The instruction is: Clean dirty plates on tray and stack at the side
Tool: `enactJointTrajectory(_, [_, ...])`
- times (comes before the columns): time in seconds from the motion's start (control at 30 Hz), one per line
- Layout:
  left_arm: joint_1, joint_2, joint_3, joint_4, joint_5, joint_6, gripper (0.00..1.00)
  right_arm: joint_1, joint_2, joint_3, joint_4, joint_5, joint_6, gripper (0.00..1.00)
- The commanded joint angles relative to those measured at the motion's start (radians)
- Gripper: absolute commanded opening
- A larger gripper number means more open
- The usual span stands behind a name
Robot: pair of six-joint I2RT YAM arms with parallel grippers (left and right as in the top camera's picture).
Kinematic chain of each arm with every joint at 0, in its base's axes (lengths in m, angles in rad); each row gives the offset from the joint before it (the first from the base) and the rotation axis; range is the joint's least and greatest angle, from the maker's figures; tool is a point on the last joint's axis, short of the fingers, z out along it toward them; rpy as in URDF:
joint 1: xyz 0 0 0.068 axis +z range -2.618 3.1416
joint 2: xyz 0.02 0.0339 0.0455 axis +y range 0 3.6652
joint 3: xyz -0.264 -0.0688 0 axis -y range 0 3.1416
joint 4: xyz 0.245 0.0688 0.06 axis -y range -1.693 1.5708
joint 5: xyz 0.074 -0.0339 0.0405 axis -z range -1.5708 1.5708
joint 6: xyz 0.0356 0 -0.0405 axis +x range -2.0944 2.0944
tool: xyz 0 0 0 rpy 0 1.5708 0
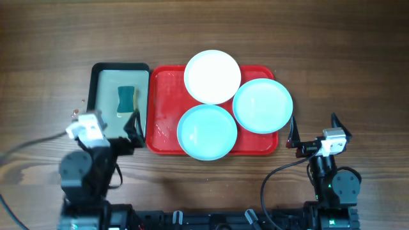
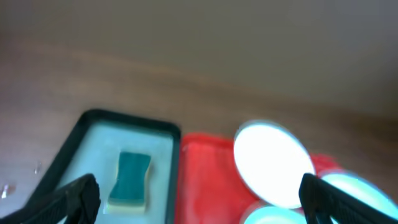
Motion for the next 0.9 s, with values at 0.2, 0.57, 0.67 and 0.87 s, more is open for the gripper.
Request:
enactJointTrajectory(0.2, [0.008, 0.698, 0.651, -0.445, 0.241, 0.001, 1.00, 0.003, 0.006, 0.015, -0.001, -0.248, 0.166, 1.00])
enactJointTrajectory(0.57, [0.008, 0.740, 0.651, -0.450, 0.229, 0.001, 1.00, 0.013, 0.770, 0.871, -0.592, -0.385, 0.235, 1.00])
enactJointTrajectory(0.67, [0.009, 0.740, 0.651, -0.450, 0.229, 0.001, 1.00, 0.047, 1.022, 1.141, -0.842, -0.386, 0.214, 1.00])
enactJointTrajectory(0.87, [0.009, 0.758, 0.649, -0.505, 0.097, -0.003, 0.63, 0.084, 1.291, 1.252, -0.821, -0.472, 0.170, 0.66])
